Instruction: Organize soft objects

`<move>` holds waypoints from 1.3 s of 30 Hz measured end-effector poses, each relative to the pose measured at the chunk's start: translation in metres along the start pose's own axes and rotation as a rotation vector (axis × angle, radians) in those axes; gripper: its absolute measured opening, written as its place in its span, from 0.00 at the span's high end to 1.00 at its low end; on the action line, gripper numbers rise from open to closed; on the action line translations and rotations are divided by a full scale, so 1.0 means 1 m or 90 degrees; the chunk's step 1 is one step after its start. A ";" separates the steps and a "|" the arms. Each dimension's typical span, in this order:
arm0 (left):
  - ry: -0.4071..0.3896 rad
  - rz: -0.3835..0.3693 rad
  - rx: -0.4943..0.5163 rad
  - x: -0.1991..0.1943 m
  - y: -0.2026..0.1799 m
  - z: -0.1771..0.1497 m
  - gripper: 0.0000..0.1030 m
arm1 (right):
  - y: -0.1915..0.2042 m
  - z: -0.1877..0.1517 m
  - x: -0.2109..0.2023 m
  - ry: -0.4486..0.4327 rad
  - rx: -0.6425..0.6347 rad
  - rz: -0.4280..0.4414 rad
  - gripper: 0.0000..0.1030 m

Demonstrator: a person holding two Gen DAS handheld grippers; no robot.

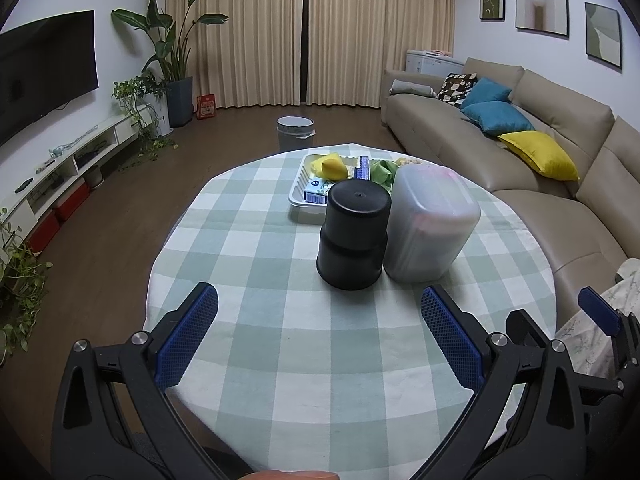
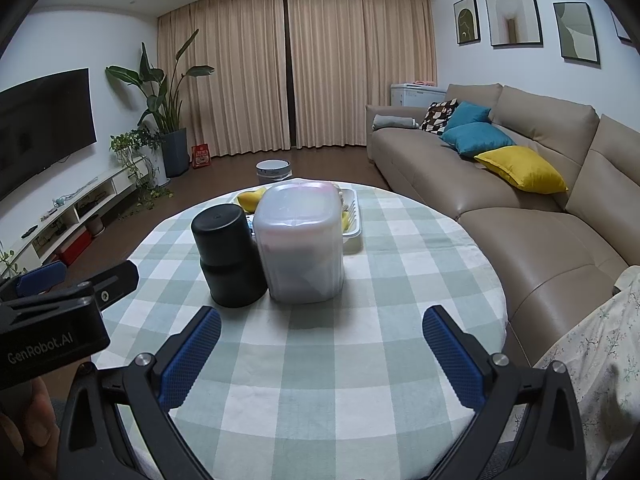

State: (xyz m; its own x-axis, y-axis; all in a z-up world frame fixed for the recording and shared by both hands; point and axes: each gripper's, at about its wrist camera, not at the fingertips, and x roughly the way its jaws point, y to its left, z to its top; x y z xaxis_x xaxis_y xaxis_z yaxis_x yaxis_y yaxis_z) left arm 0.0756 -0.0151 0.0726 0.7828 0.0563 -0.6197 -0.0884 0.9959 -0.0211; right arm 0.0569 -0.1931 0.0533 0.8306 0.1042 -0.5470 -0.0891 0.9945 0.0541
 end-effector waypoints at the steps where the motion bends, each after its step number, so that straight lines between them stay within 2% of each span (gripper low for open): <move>1: 0.001 0.000 -0.001 0.000 0.001 -0.001 0.00 | 0.000 0.000 0.000 0.000 0.000 0.000 0.00; 39: -0.014 0.006 0.007 -0.001 0.001 0.000 0.00 | 0.001 0.001 -0.001 0.002 0.000 0.000 0.00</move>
State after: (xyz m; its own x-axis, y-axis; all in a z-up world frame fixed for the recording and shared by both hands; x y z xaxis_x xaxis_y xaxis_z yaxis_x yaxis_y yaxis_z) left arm 0.0747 -0.0139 0.0727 0.7950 0.0666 -0.6029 -0.0888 0.9960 -0.0071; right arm 0.0568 -0.1922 0.0546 0.8288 0.1042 -0.5497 -0.0889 0.9945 0.0545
